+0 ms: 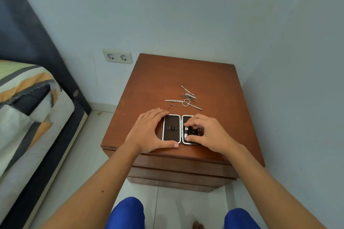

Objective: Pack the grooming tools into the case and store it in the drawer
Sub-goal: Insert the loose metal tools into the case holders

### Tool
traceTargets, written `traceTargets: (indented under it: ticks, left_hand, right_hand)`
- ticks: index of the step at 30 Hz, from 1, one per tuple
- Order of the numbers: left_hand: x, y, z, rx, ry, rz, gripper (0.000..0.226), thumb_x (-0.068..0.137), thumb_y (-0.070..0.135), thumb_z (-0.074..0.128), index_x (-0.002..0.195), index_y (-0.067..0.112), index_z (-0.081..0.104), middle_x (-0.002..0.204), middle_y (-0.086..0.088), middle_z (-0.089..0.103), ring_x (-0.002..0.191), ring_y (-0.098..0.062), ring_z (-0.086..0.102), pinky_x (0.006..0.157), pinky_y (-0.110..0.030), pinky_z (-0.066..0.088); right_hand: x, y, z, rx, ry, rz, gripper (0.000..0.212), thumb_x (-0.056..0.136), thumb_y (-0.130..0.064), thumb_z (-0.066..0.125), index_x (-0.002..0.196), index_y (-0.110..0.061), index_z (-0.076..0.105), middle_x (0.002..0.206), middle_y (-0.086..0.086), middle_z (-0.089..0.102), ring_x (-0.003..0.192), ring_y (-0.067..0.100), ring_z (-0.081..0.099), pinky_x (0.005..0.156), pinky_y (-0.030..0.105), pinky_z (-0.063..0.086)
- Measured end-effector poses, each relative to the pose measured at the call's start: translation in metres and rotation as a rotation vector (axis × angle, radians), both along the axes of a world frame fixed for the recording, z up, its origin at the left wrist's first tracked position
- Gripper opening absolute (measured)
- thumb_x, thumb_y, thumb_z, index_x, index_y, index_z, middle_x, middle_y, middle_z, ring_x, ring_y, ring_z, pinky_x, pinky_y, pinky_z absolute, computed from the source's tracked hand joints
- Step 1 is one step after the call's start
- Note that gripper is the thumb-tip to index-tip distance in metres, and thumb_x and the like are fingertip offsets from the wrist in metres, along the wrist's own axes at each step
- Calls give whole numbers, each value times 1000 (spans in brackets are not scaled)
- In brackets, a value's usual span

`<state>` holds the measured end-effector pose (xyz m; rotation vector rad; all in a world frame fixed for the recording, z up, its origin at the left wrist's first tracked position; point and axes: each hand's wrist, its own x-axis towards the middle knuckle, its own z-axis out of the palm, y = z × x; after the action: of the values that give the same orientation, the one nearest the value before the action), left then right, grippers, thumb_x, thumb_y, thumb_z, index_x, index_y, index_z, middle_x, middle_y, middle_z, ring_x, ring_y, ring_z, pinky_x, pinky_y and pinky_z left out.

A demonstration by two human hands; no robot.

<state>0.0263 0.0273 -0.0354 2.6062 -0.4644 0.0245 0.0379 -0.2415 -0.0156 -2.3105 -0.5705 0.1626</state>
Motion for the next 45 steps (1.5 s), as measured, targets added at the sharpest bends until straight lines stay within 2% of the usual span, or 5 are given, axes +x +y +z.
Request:
traceTargets:
  ticks: [7, 16, 31, 40, 45]
  left_hand:
    - [1, 0, 0, -1, 13, -2, 118, 61, 103, 59, 156, 36, 38, 163, 14, 38, 152, -10, 30, 127, -41, 24]
    - [1, 0, 2, -8, 8, -7, 117, 61, 102, 59, 155, 37, 37, 162, 16, 37, 153, -7, 27, 127, -40, 23]
    - [2, 0, 1, 5, 35, -16, 117, 63, 102, 57, 157, 38, 33, 165, 16, 33, 154, -7, 23, 128, -42, 20]
    - [2, 1, 1, 3, 25, -12, 117, 62, 103, 56, 156, 37, 34, 164, 16, 34, 154, -6, 24, 128, -42, 20]
    - [2, 0, 1, 0, 10, -8, 117, 61, 104, 55, 155, 37, 37, 163, 16, 37, 153, -7, 27, 127, -42, 22]
  right_hand:
    - [4, -1, 3, 91, 73, -20, 38, 78, -17, 90, 114, -21, 78, 115, -9, 69, 100, 10, 69, 93, 21, 56]
    - [70, 17, 16, 152, -107, -463, 11, 90, -23, 80, 100, -23, 83, 98, -7, 77, 81, 5, 65, 75, 17, 50]
    - [128, 25, 6, -213, -128, -321, 17, 98, -21, 71, 112, -20, 81, 103, -2, 60, 95, 19, 59, 89, 36, 50]
    - [103, 18, 23, 96, -76, -412, 12, 98, -18, 70, 106, -27, 70, 95, -5, 69, 81, 6, 61, 74, 22, 49]
    - [60, 8, 25, 237, 61, -312, 20, 100, -17, 67, 113, -29, 74, 93, -4, 74, 83, 11, 67, 78, 26, 54]
